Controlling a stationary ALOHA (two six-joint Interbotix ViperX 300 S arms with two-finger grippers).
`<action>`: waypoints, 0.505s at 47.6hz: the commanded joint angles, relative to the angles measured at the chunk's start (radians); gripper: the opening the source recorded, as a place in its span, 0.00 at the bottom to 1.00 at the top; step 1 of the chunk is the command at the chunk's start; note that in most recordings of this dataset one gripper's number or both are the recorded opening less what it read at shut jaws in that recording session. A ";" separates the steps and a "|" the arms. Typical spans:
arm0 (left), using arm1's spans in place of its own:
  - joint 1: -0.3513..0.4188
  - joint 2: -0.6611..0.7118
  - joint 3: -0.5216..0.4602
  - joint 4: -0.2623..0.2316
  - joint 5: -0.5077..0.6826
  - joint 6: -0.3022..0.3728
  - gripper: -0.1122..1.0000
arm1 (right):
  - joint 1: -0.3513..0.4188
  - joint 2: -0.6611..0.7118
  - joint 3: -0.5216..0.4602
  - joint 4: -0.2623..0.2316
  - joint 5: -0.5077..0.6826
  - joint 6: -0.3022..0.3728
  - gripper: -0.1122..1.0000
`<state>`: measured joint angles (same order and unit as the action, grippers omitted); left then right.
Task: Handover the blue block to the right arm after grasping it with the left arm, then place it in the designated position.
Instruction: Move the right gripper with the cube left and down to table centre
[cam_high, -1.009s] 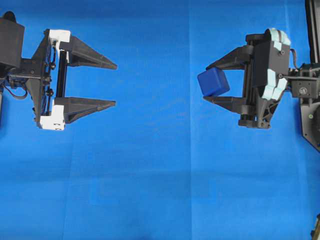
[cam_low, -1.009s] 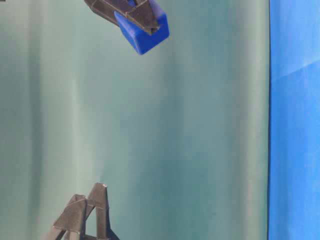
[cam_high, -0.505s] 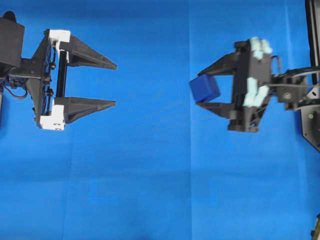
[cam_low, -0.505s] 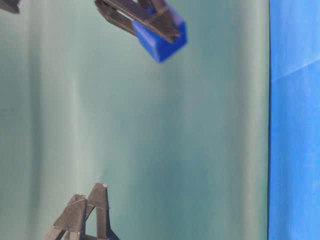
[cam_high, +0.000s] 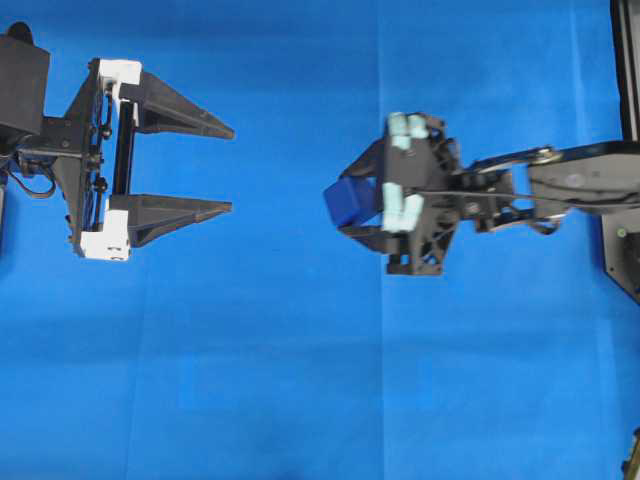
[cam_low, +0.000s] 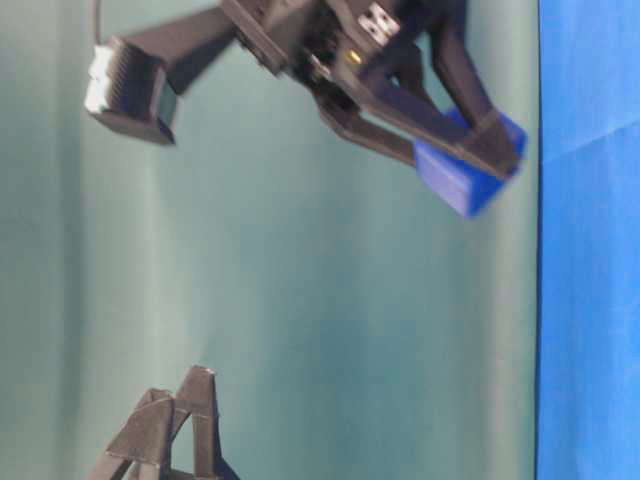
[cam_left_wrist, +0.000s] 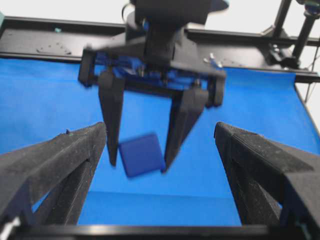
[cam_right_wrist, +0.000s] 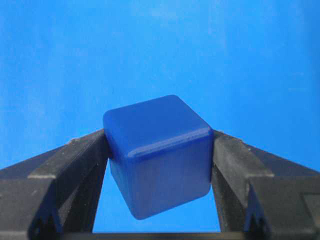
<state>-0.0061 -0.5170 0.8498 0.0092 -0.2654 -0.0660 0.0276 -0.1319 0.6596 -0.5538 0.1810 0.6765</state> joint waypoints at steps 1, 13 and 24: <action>-0.002 -0.005 -0.023 0.003 -0.005 -0.002 0.94 | -0.005 0.043 -0.043 0.003 -0.049 0.000 0.50; -0.002 -0.005 -0.023 0.003 -0.005 -0.002 0.94 | -0.020 0.167 -0.078 0.006 -0.169 0.002 0.51; -0.002 -0.003 -0.023 0.003 -0.005 -0.002 0.94 | -0.040 0.267 -0.124 0.014 -0.229 0.000 0.50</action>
<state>-0.0061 -0.5154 0.8483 0.0092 -0.2654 -0.0660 -0.0031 0.1289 0.5722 -0.5430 -0.0245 0.6765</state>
